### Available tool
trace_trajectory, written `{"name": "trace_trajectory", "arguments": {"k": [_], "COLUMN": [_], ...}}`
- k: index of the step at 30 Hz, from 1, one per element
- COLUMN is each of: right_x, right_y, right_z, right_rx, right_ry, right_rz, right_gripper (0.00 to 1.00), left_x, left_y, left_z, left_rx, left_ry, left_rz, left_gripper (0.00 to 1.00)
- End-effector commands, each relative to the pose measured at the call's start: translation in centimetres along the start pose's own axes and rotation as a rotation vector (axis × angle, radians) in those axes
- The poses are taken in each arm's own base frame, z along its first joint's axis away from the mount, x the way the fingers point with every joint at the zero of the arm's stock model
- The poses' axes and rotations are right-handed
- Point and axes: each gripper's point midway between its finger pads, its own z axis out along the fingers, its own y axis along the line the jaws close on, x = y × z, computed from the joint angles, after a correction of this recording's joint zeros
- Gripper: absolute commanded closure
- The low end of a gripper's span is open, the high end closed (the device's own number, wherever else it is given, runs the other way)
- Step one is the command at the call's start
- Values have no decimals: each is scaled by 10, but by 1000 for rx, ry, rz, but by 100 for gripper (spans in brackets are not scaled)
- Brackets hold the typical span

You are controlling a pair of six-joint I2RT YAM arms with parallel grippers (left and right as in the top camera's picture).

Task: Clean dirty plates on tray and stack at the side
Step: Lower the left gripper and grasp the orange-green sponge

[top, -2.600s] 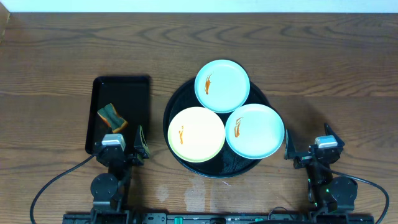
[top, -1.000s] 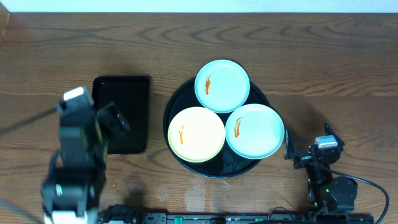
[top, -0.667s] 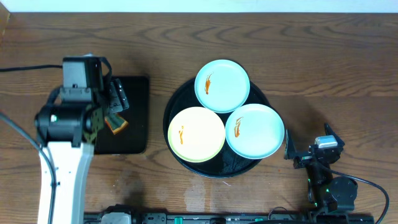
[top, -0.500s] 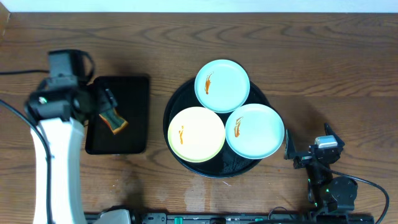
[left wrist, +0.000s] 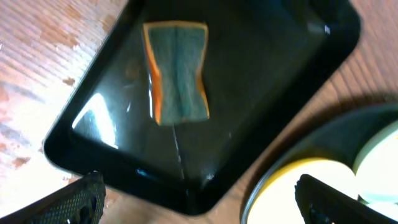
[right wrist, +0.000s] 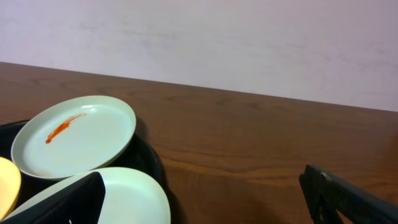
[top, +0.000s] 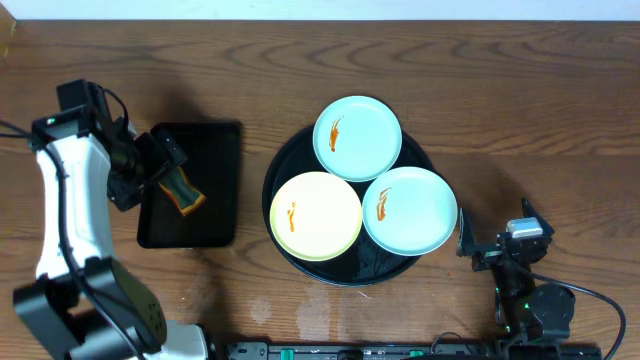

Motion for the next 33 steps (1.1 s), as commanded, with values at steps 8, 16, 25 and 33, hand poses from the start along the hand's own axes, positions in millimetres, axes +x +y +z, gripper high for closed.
{"name": "trace_trajectory", "arguments": {"k": [8, 16, 25, 33], "right_x": [1, 1, 1, 1], "right_y": [-3, -3, -3, -3], "right_z": [0, 0, 0, 0], "right_rx": [15, 15, 15, 15], "right_ry": [2, 2, 2, 2], "right_rz": [-9, -9, -9, -9], "right_gripper": [1, 1, 1, 1], "left_x": [-13, -12, -2, -3], "left_y": [17, 18, 28, 31], "left_z": [49, 73, 105, 116], "left_rx": [-120, -145, -181, -188], "left_ry": [73, 123, 216, 228], "left_rz": [-67, -57, -73, -74], "left_gripper": [11, 12, 14, 29]}}
